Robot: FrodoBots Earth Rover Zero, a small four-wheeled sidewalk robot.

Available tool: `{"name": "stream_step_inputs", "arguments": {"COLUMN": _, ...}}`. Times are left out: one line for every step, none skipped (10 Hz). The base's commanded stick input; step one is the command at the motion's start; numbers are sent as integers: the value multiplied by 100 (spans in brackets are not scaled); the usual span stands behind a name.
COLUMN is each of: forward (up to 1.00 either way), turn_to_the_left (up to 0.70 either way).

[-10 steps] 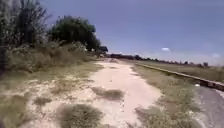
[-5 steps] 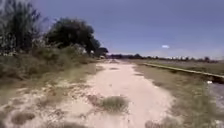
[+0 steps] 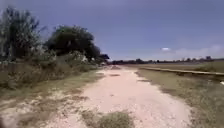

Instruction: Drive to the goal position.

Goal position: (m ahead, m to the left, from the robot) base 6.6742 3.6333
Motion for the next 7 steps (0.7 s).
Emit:
{"name": "stream_step_inputs", "arguments": {"forward": 70, "turn_to_the_left": 0}}
{"name": "stream_step_inputs", "arguments": {"forward": 70, "turn_to_the_left": 0}}
{"name": "stream_step_inputs", "arguments": {"forward": 70, "turn_to_the_left": 0}}
{"name": "stream_step_inputs", "arguments": {"forward": 70, "turn_to_the_left": 0}}
{"name": "stream_step_inputs", "arguments": {"forward": 70, "turn_to_the_left": 0}}
{"name": "stream_step_inputs", "arguments": {"forward": 70, "turn_to_the_left": 0}}
{"name": "stream_step_inputs", "arguments": {"forward": 70, "turn_to_the_left": 0}}
